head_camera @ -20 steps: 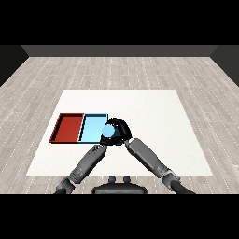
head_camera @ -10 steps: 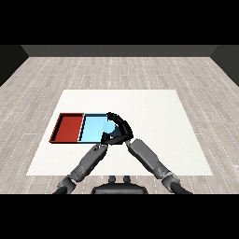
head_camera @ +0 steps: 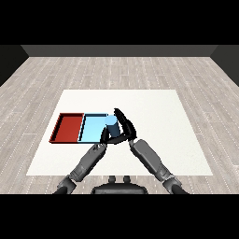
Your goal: Pick the blue can and put it in the blue box
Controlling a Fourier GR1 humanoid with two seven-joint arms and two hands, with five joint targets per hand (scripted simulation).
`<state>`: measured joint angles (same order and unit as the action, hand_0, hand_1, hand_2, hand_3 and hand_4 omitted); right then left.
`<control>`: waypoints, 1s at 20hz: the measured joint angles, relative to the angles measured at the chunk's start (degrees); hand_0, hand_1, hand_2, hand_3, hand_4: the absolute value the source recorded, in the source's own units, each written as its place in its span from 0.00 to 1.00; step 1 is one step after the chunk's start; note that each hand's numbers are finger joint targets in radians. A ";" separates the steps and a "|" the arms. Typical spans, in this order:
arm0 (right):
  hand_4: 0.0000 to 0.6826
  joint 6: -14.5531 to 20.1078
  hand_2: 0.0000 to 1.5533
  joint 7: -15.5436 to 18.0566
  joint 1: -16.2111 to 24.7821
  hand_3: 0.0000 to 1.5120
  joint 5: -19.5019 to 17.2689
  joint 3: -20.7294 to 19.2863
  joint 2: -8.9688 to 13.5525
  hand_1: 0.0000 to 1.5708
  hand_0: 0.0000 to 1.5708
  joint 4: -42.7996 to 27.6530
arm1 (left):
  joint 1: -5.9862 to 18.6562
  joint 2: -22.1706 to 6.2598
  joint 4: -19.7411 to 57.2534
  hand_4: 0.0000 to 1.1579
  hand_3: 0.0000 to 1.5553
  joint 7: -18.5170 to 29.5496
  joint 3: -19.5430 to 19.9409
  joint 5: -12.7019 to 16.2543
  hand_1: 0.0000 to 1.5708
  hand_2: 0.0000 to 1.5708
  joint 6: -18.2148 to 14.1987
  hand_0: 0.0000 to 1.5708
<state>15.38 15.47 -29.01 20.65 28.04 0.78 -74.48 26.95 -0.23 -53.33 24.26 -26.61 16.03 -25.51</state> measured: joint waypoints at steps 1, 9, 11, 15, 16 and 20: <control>0.00 -0.44 0.00 -0.55 0.59 0.00 -0.40 -0.56 0.15 0.00 0.00 -1.15 | -0.24 0.04 -0.46 0.98 0.96 -0.56 0.22 -0.92 1.00 1.00 -0.32 1.00; 0.00 -4.15 0.00 -2.08 10.33 0.00 -0.69 -4.89 5.04 0.00 0.00 -13.57 | -0.88 -0.03 -0.94 0.97 0.96 -0.78 2.20 -3.67 1.00 1.00 -0.84 1.00; 0.00 -4.08 0.00 -2.10 13.18 0.00 -0.43 -6.19 6.23 0.00 0.00 -17.56 | -0.67 -0.35 -0.04 0.98 0.96 -0.55 2.93 -4.42 1.00 1.00 -0.58 1.00; 0.00 -6.15 0.00 -1.28 17.99 0.00 2.31 -10.80 8.57 0.00 0.00 -22.41 | -1.12 -1.81 -0.85 0.98 0.96 -2.48 3.84 -5.90 1.00 1.00 -0.27 1.00; 0.00 -6.72 0.00 -1.36 17.97 0.00 2.97 -12.39 9.15 0.00 0.00 -22.63 | -0.81 -2.27 -0.93 0.98 0.96 -3.17 4.48 -6.11 1.00 1.00 -0.23 1.00; 0.00 -7.82 0.00 -0.54 22.23 0.00 4.63 -16.55 11.38 0.00 0.00 -26.16 | 1.01 -5.74 1.60 0.99 0.96 -4.63 7.90 -6.12 1.00 1.00 1.20 1.00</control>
<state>7.56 14.93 -6.79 25.28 11.49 12.16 -100.64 27.96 -5.96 -51.73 19.63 -18.70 9.91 -24.31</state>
